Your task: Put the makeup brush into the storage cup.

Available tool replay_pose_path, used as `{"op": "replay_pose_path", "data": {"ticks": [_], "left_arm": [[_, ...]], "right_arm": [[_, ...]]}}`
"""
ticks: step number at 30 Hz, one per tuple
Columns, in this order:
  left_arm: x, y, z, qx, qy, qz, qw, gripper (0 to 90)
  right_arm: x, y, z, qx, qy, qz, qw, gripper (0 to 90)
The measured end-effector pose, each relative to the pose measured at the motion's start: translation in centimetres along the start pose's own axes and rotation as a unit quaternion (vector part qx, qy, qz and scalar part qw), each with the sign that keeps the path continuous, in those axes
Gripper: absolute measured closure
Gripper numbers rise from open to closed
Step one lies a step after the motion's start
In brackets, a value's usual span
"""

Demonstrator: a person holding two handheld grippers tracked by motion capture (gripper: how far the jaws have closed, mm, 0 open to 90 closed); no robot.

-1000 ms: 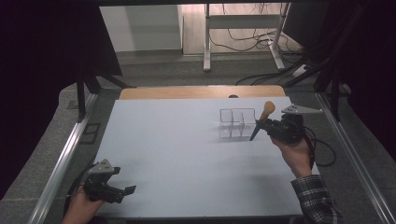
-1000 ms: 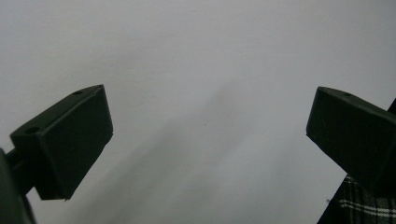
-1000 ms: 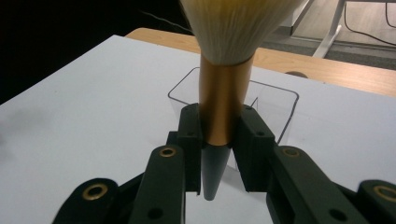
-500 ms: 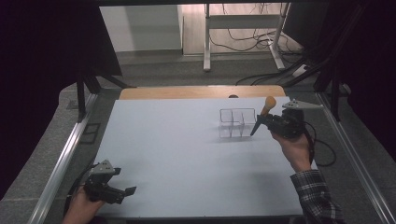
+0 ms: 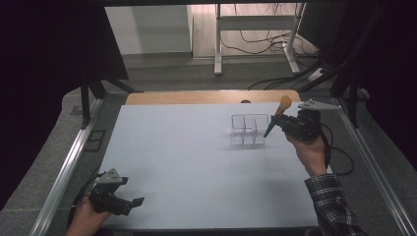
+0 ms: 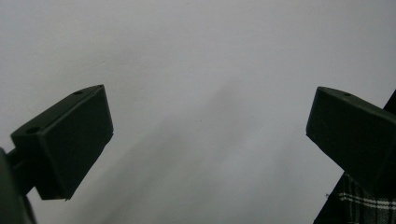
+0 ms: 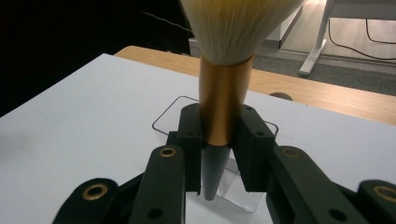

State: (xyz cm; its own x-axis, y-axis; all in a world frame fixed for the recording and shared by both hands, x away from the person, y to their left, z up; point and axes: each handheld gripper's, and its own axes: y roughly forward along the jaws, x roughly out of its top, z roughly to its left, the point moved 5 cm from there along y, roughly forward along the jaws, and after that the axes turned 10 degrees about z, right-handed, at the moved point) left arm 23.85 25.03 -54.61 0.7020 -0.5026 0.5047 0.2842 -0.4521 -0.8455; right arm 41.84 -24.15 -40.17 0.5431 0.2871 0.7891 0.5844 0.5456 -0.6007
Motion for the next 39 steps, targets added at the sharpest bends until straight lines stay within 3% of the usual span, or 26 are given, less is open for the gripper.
{"op": "replay_pose_path", "data": {"ticks": [10, 39], "left_arm": [[0.0, 0.1, 0.0, 0.002, 0.007, 0.009, 0.9999, 1.2], [0.0, -0.1, 0.1, 0.001, 0.001, 0.002, 1.0000, 1.1]], "right_arm": [[0.7, 0.4, -0.2, -0.004, -0.001, -0.003, 1.0000, 73.3], [2.4, 2.3, -2.0, -0.028, 0.005, -0.002, 0.9996, 73.3]]}}
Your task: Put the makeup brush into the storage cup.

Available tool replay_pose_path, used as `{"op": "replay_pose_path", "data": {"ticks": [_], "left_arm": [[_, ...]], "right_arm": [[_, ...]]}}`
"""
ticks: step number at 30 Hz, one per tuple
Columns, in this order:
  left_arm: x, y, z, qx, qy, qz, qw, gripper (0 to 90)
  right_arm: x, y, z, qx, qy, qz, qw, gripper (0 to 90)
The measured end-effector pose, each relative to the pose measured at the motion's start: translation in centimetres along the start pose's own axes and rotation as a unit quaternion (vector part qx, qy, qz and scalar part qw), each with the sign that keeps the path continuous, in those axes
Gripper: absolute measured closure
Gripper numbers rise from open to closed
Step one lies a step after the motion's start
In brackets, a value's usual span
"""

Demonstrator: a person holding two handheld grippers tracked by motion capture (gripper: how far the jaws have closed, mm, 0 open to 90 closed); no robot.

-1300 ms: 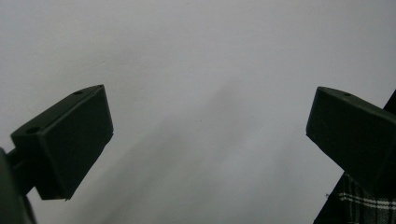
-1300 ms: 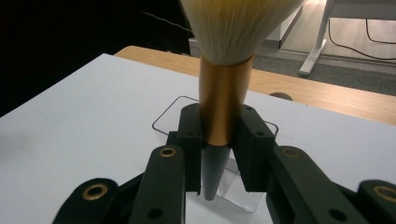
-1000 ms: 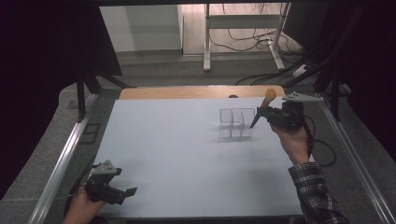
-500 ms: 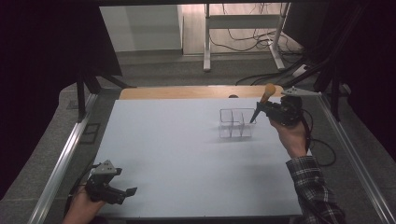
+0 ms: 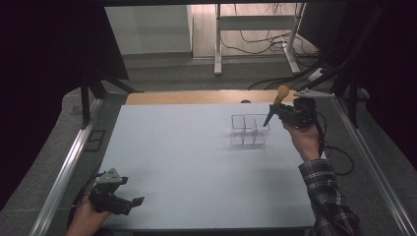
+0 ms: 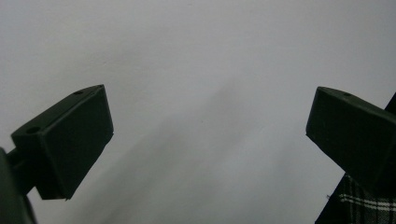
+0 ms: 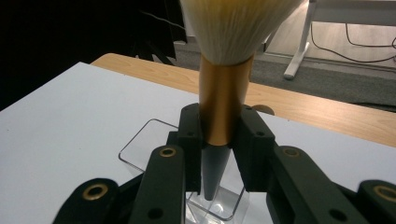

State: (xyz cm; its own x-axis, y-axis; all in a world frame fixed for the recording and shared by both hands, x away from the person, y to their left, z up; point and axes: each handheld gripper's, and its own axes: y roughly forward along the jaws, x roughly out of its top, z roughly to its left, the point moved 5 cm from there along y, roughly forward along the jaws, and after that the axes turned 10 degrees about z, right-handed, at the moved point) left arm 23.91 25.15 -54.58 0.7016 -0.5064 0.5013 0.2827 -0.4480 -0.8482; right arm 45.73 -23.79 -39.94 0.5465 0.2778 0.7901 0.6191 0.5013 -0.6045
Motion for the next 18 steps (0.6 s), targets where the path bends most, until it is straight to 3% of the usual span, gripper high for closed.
{"op": "replay_pose_path", "data": {"ticks": [18], "left_arm": [[0.0, 0.0, 0.0, -0.001, 0.000, 0.001, 1.0000, 1.1]], "right_arm": [[0.5, 1.4, -0.8, -0.008, 0.000, 0.005, 1.0000, 73.3]]}}
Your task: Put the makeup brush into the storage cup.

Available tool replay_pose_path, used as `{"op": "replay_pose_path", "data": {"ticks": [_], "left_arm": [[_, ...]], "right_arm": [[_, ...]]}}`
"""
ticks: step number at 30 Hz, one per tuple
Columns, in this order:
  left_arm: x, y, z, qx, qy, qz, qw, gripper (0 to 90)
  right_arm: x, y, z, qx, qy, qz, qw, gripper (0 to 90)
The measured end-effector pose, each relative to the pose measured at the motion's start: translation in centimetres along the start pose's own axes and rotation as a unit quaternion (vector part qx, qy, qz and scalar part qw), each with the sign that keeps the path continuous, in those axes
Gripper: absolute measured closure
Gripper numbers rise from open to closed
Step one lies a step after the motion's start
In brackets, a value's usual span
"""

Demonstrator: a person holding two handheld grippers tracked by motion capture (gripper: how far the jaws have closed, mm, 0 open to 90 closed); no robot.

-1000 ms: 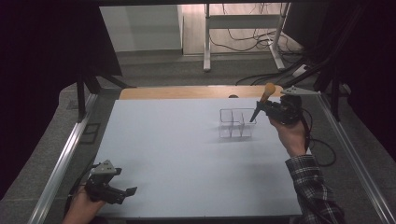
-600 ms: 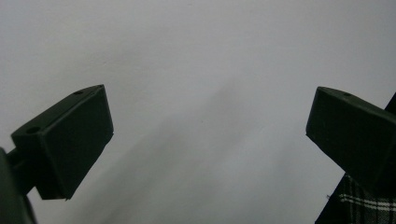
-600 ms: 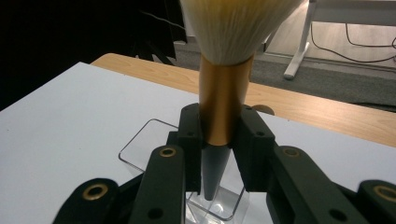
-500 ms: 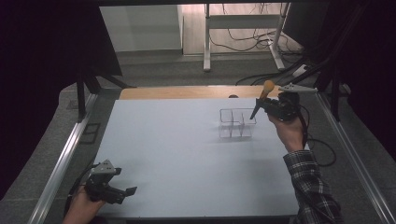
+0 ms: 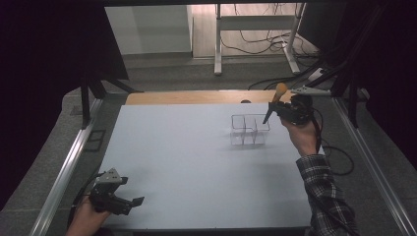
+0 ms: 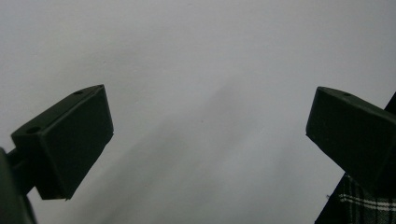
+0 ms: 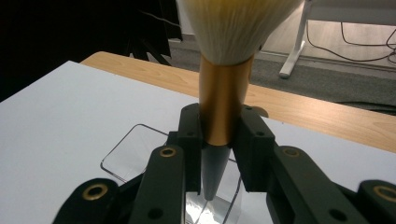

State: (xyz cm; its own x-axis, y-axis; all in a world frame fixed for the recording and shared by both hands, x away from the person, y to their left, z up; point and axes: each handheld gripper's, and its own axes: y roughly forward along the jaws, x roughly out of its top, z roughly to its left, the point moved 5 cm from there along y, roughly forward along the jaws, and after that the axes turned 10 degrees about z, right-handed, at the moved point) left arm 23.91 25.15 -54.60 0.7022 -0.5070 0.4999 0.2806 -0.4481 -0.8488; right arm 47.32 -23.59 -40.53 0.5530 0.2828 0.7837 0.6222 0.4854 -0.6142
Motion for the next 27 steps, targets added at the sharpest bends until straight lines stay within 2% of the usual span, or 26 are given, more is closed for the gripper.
{"op": "replay_pose_path", "data": {"ticks": [27], "left_arm": [[0.0, 0.0, 0.0, 0.000, -0.001, -0.001, 1.0000, 1.1]], "right_arm": [[-1.7, 1.8, 0.0, -0.001, -0.002, 0.014, 0.9999, 73.2]]}}
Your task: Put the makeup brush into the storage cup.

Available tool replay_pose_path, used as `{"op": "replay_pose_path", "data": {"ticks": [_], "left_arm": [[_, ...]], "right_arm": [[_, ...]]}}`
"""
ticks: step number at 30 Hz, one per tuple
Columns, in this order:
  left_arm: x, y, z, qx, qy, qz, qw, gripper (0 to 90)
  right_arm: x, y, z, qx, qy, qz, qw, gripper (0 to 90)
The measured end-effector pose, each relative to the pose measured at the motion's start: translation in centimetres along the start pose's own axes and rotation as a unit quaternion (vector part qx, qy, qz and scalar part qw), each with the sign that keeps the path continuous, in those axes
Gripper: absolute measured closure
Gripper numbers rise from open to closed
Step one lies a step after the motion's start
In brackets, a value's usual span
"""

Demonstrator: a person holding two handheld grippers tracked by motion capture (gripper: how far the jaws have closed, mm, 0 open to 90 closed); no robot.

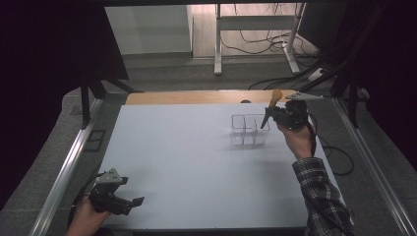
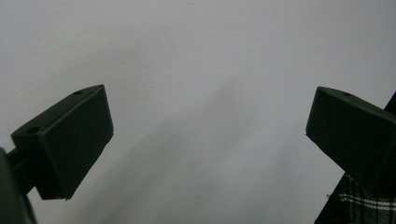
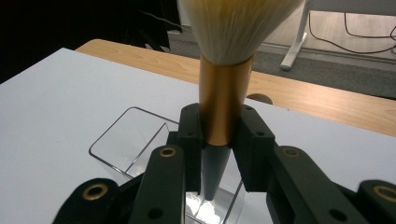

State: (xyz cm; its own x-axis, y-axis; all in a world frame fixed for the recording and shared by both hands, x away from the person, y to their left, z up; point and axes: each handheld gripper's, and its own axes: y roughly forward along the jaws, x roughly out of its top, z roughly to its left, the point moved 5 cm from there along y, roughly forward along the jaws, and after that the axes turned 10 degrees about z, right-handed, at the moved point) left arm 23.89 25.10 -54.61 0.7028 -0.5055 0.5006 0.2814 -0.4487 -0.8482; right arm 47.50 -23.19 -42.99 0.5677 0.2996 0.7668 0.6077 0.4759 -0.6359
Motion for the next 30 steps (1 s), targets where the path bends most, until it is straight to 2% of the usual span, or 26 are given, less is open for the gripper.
{"op": "replay_pose_path", "data": {"ticks": [30], "left_arm": [[0.0, 0.1, 0.0, 0.000, 0.003, 0.004, 1.0000, 1.1]], "right_arm": [[-2.2, 2.5, 0.5, -0.006, -0.011, 0.028, 0.9995, 73.2]]}}
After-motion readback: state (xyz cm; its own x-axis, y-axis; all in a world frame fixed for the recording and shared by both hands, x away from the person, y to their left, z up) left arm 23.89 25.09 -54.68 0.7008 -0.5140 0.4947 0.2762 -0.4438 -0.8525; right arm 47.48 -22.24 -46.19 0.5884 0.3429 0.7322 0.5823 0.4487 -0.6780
